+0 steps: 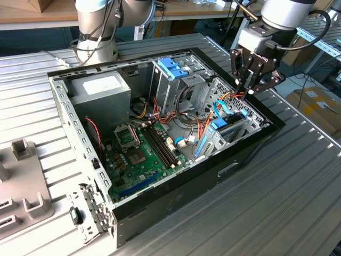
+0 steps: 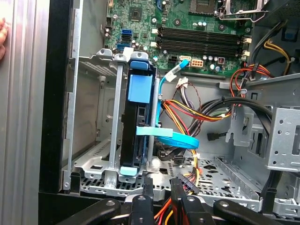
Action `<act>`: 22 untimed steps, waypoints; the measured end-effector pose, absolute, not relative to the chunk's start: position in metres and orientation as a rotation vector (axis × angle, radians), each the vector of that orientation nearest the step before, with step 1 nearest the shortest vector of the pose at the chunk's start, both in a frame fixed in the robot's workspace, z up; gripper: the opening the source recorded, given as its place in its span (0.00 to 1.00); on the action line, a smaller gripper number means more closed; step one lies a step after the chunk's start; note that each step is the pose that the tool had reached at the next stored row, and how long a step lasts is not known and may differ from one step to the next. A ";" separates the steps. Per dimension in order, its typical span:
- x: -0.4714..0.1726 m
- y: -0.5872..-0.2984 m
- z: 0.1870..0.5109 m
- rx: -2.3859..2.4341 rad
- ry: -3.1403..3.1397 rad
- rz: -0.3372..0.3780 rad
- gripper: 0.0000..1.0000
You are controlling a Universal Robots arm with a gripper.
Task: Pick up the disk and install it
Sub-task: 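Insert the second disk wire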
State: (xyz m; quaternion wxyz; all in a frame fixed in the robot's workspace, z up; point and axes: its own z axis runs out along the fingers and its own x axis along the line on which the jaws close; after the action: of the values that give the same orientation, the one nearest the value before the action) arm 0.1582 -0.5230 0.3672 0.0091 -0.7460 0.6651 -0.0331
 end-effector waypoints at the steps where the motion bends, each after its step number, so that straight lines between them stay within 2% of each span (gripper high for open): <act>1: 0.158 -0.523 0.367 -2.330 2.077 -0.103 0.29; 22: 0.163 -0.521 0.367 -2.335 2.071 -0.103 0.29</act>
State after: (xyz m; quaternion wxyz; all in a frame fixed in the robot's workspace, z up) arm 0.1629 -0.5206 0.3672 0.0092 -0.7477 0.6632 -0.0331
